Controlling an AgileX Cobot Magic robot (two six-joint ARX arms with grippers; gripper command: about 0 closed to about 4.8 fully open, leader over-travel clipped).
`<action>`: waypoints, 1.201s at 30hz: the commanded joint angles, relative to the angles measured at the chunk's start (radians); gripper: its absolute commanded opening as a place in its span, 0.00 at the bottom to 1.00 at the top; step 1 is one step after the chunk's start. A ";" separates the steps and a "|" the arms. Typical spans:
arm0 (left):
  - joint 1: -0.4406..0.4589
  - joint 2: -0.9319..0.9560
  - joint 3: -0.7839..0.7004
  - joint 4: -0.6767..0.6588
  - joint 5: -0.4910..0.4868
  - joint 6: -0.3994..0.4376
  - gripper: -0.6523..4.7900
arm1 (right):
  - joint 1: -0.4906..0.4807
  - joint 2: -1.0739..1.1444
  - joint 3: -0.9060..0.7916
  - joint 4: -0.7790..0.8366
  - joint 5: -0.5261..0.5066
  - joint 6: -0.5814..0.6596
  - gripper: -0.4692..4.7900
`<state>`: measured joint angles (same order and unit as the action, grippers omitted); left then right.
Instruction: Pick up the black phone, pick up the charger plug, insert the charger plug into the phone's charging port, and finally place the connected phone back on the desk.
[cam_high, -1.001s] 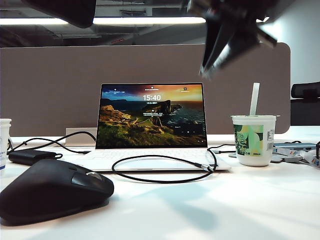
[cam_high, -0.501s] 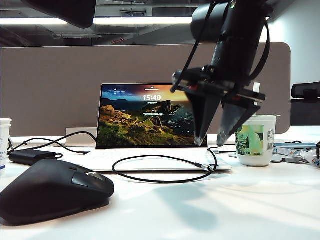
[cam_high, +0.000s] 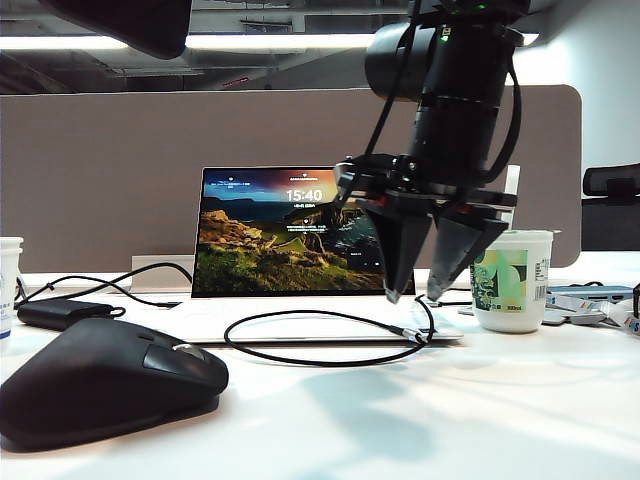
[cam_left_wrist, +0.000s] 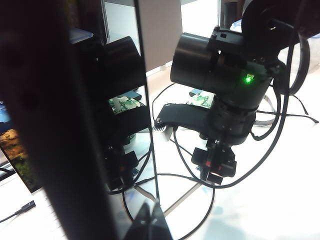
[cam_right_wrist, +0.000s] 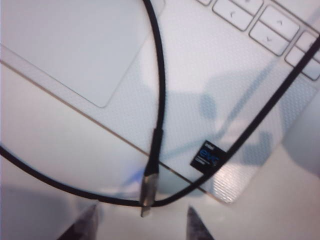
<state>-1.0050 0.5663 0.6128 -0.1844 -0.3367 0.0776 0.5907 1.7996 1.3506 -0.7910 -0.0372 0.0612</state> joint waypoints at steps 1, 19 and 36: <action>-0.001 -0.004 0.007 0.035 0.000 0.001 0.11 | 0.015 0.002 0.003 0.023 0.002 -0.003 0.51; -0.001 -0.004 0.007 0.035 0.000 0.001 0.11 | 0.027 0.043 0.003 0.052 0.042 -0.002 0.49; -0.001 -0.004 0.007 0.035 0.000 0.001 0.11 | 0.026 0.088 0.003 0.056 0.035 -0.002 0.47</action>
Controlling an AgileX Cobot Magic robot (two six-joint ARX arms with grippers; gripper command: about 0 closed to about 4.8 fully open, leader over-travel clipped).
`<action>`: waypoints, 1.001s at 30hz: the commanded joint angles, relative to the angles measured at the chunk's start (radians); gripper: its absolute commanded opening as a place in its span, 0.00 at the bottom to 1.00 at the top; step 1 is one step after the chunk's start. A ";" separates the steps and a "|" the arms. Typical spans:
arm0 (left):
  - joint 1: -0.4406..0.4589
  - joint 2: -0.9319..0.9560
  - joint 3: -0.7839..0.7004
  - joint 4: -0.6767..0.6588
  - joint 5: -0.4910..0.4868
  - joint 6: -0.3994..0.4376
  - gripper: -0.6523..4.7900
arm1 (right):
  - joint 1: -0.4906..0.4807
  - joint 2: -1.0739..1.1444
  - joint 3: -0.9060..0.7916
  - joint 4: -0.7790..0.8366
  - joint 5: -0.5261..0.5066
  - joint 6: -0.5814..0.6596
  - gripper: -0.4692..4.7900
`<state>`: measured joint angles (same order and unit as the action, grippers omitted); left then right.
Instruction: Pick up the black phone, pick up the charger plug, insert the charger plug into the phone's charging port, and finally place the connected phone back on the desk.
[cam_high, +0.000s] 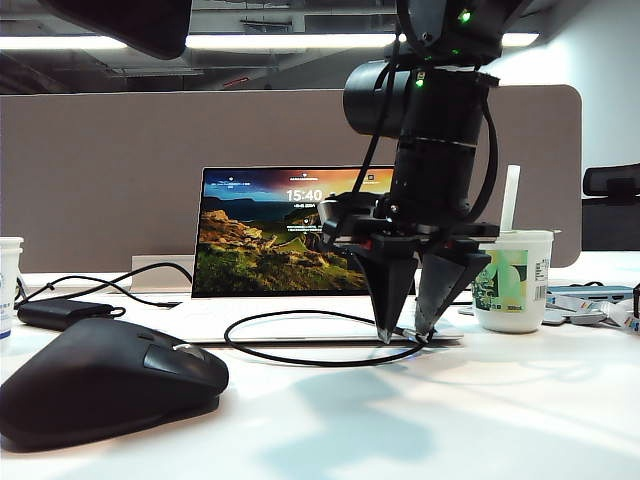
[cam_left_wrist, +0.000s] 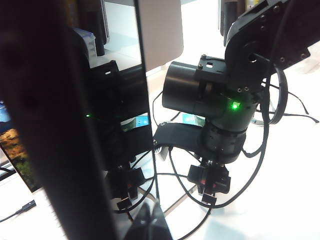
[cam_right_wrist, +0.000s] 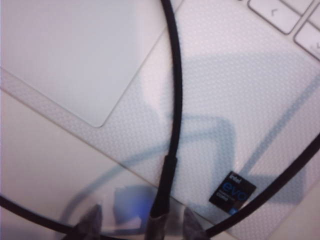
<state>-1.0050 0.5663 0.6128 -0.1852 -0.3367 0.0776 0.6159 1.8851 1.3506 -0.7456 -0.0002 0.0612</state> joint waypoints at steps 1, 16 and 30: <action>-0.001 -0.004 0.007 0.035 0.000 0.001 0.11 | 0.001 0.006 0.003 0.013 -0.002 -0.002 0.46; -0.001 -0.004 0.007 0.035 0.000 0.001 0.11 | -0.007 0.024 0.003 0.040 -0.002 -0.002 0.46; -0.001 -0.004 0.007 0.033 -0.003 0.001 0.11 | -0.022 0.024 0.003 0.048 0.002 -0.002 0.34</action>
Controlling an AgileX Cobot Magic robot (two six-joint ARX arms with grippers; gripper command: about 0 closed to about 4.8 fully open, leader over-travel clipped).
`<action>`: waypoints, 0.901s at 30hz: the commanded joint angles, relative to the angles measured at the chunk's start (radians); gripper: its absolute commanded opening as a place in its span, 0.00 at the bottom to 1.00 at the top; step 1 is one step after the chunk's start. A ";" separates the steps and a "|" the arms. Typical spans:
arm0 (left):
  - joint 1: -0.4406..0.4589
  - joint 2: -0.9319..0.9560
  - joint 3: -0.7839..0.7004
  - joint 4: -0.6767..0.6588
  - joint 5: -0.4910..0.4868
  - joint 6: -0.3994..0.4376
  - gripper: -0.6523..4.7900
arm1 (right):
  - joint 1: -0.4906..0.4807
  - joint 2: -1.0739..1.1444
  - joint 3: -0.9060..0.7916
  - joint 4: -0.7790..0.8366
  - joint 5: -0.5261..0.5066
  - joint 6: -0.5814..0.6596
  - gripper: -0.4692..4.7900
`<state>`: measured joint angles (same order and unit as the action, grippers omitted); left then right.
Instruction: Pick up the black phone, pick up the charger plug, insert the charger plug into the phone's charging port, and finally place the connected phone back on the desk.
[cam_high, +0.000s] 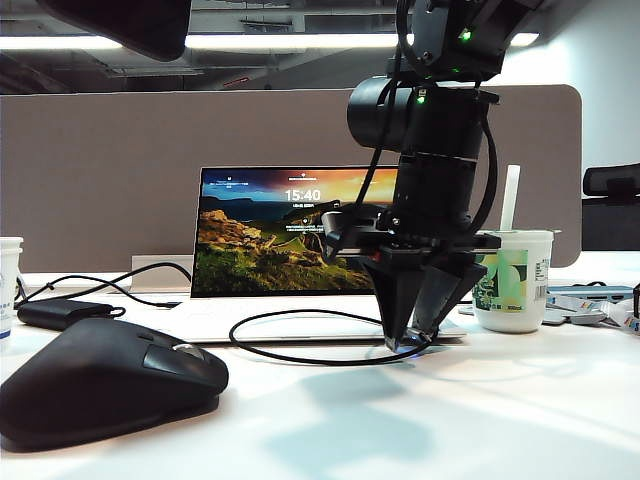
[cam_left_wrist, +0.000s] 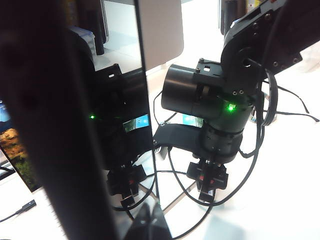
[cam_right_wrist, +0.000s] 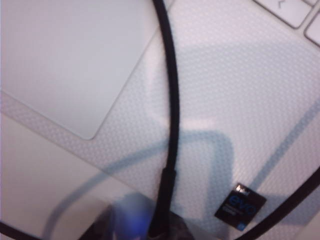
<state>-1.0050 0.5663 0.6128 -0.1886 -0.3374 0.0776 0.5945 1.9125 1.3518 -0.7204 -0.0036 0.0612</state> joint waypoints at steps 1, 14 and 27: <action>-0.001 -0.003 0.007 0.037 -0.002 0.001 0.11 | -0.001 -0.003 0.002 0.023 0.005 -0.002 0.29; -0.001 -0.004 0.007 0.025 -0.002 0.001 0.11 | -0.001 -0.006 0.003 0.022 -0.002 -0.003 0.08; -0.001 -0.004 0.007 0.024 -0.002 0.001 0.11 | -0.001 -0.146 0.003 0.013 -0.167 -0.005 0.08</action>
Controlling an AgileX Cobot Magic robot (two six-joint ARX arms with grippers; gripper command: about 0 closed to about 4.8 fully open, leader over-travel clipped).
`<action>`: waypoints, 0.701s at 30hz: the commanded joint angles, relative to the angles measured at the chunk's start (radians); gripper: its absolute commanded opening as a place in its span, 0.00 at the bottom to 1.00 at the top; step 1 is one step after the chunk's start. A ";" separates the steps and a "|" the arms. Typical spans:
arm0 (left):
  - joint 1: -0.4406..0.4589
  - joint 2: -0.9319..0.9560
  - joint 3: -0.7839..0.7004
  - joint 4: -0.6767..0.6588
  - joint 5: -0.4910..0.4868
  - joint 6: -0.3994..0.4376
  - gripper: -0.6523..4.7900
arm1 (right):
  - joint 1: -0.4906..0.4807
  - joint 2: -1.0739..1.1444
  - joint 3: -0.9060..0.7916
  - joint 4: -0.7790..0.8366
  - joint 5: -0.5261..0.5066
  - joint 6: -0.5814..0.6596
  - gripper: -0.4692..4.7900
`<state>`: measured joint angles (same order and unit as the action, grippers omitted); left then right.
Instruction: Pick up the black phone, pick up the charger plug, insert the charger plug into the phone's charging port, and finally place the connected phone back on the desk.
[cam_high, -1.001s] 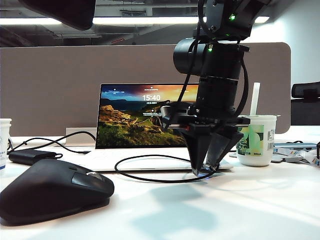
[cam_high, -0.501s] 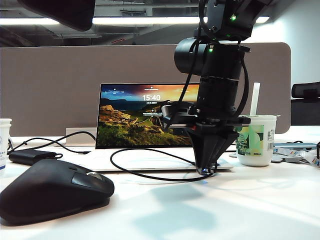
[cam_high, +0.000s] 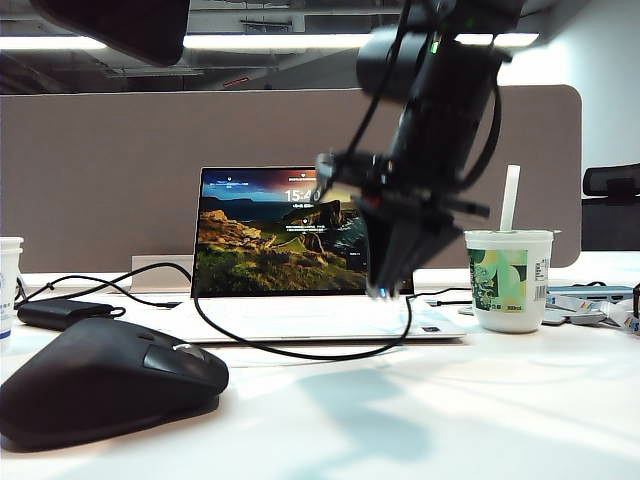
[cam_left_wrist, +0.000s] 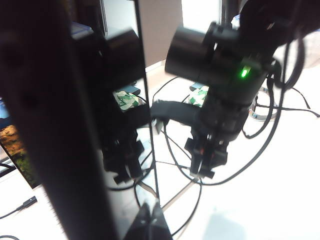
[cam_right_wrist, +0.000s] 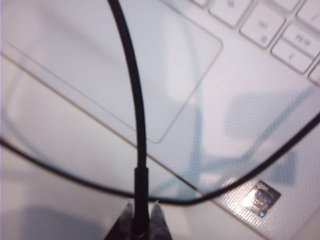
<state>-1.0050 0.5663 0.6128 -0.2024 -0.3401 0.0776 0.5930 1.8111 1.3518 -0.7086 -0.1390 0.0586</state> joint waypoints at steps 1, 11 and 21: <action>-0.001 -0.004 0.007 0.037 0.001 0.001 0.11 | 0.000 -0.067 0.003 0.002 -0.049 -0.003 0.08; -0.001 -0.004 0.007 0.037 0.006 0.001 0.11 | -0.020 -0.290 0.003 0.012 -0.217 0.001 0.08; -0.001 -0.003 0.007 0.037 0.219 0.001 0.11 | -0.085 -0.499 0.003 0.221 -0.481 0.117 0.08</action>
<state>-1.0046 0.5663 0.6125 -0.2028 -0.1795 0.0776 0.5186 1.3346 1.3521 -0.5709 -0.5510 0.1303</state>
